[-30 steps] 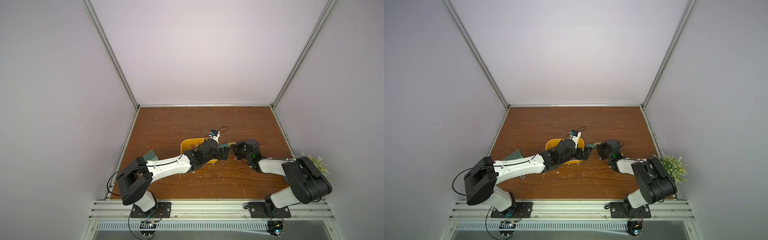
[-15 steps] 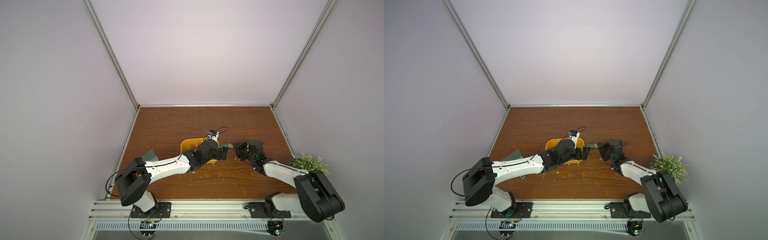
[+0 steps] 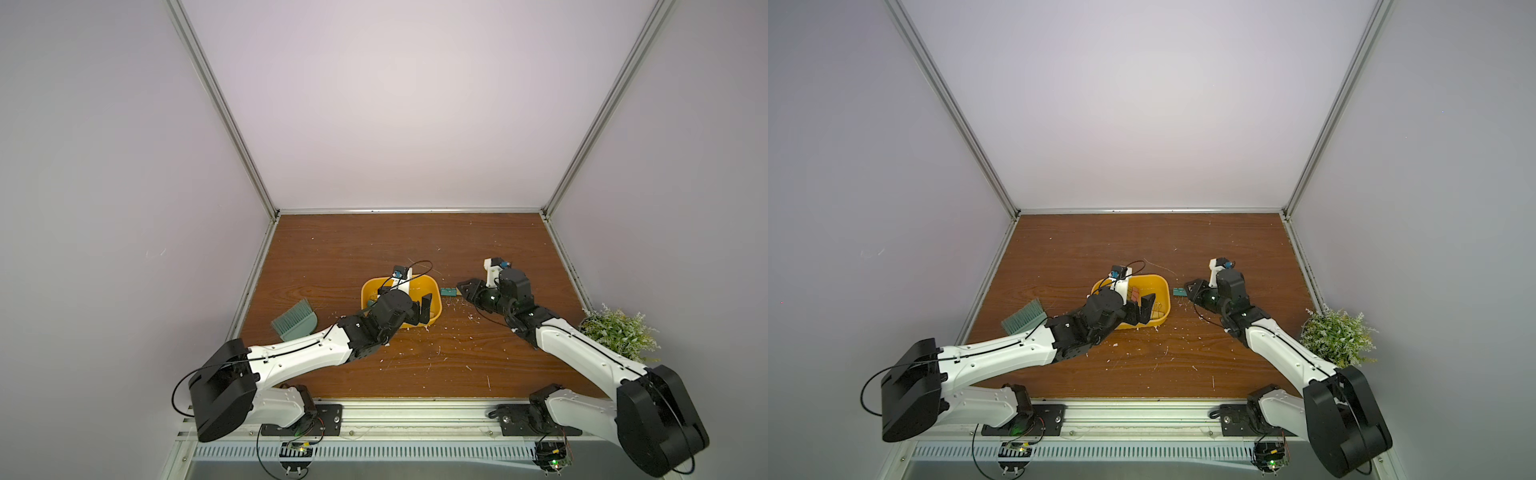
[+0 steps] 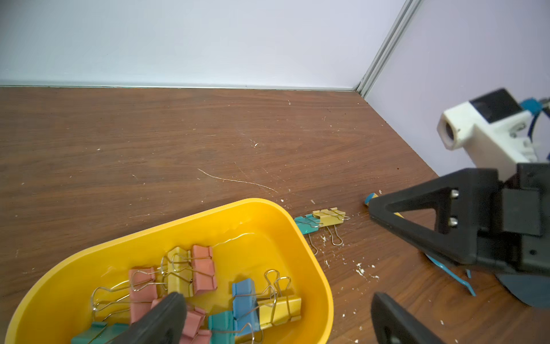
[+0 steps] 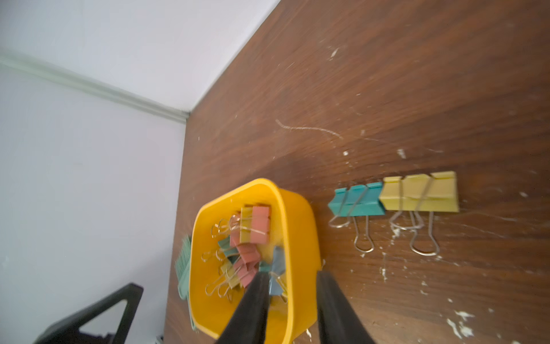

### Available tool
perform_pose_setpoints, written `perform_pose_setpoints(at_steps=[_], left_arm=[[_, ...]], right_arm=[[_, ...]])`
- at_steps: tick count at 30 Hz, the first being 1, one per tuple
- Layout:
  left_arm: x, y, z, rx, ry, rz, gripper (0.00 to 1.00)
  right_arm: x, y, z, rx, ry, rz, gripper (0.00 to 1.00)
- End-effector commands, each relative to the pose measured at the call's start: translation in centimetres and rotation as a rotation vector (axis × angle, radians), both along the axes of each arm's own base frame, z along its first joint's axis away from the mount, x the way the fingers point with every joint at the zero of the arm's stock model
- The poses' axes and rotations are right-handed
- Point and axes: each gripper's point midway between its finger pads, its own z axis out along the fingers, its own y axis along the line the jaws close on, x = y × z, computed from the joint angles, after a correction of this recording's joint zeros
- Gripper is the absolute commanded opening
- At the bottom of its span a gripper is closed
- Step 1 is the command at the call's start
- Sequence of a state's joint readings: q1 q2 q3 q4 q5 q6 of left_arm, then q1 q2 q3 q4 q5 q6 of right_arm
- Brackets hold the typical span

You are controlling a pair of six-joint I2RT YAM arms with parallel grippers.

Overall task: Take out the binder clips from the storage box
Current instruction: Place the binder clip at the center of the board, then pick up the binder clip from the storage box.

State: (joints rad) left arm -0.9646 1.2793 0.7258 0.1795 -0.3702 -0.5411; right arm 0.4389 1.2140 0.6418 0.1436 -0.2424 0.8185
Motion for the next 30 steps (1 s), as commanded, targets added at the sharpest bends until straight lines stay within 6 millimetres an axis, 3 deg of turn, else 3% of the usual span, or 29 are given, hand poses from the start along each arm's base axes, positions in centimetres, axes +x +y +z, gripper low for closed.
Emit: perform_pose_setpoints(at_steps=[1,8,15,19,30], left_arm=[[0.9,2.5,0.1,-0.027,-0.011,0.065,1.0],[0.2,4.6,0.6,-0.074,-0.012,0.094,1.0],[-0.8,5.8,0.1,-0.081,0.017,0.098,1.0],[-0.9,6.2,-0.6,-0.046,0.033,0.092,1.0],[-0.3,7.8,-2.6,-0.099,0.124,0.089,1.0]], right_arm=[[-1.1,3.4,1.0,-0.144,-0.074,0.213,0.33],[-1.9,5.9,0.3,-0.267,-0.128,0.334,0.3],[-0.3,6.5,-0.3,-0.408,-0.164,0.392,0.24],[-0.4,7.8,-0.3,-0.425,-0.138,0.478,0.23],[-1.8,7.6,-3.1,-0.581,-0.032,0.579,0.27]])
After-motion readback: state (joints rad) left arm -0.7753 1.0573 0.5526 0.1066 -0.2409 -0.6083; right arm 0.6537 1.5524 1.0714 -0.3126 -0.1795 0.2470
